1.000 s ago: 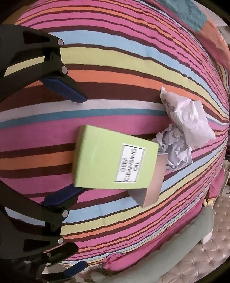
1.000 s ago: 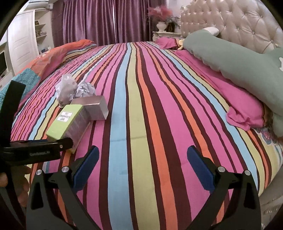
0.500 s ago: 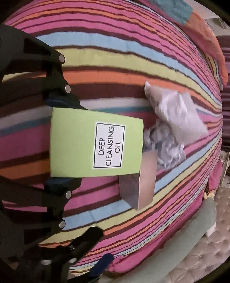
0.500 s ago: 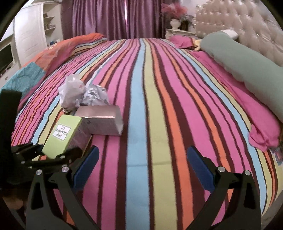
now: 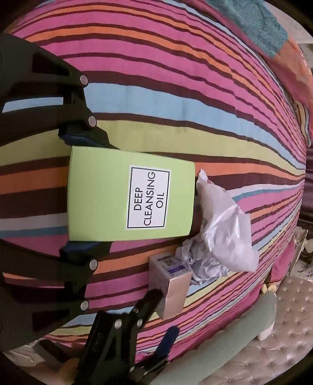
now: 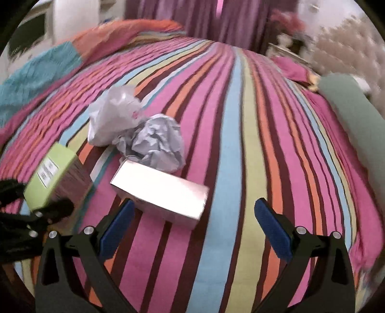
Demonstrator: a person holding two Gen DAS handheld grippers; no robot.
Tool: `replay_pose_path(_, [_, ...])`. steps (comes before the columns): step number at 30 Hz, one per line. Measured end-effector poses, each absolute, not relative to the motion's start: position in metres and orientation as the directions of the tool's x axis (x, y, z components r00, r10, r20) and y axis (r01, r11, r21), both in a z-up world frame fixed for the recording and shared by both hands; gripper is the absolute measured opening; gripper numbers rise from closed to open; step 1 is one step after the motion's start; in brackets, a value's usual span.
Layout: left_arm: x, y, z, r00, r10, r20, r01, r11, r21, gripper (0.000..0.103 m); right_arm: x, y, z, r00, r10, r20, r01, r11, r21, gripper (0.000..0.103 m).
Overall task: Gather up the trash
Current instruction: 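Grasp the green DEEP CLEANSING OIL box with the left tool while the right tool grasps the pink box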
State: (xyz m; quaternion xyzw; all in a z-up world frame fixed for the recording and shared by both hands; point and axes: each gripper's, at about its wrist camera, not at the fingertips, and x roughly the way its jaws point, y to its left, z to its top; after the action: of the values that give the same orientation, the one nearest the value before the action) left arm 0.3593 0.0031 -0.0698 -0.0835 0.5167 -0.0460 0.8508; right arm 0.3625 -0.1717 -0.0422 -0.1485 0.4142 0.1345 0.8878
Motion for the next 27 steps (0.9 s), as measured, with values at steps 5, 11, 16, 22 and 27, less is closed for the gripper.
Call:
replay_pose_path(5, [0.360, 0.007, -0.072, 0.462, -0.178, -0.869, -0.006, 0.979, -0.204, 0.058, 0.374, -0.158, -0.047, 0.593, 0.112, -0.797, -0.468, 0.854, -0.228, 0.095])
replay_pose_path(11, [0.363, 0.009, -0.073, 0.467, -0.189, -0.864, -0.008, 0.976, -0.218, 0.058, 0.383, -0.149, -0.054, 0.490, 0.183, -0.852, -0.554, 0.820, -0.142, 0.095])
replay_pose_path(16, [0.364, 0.012, -0.073, 0.470, -0.199, -0.860, -0.012, 0.973, -0.231, 0.058, 0.371, -0.145, -0.059, 0.419, 0.262, -0.869, -0.584, 0.811, -0.038, 0.077])
replay_pose_path(22, [0.364, 0.012, -0.073, 0.472, -0.196, -0.859, -0.018, 0.973, -0.232, 0.058, 0.361, -0.151, -0.062, 0.417, 0.296, -0.859, -0.549, 0.835, 0.022, 0.051])
replay_pose_path(27, [0.364, 0.016, -0.074, 0.472, -0.206, -0.857, -0.018, 0.970, -0.243, 0.058, 0.342, -0.143, -0.051, 0.315, 0.455, -0.833, -0.616, 0.765, 0.186, 0.051])
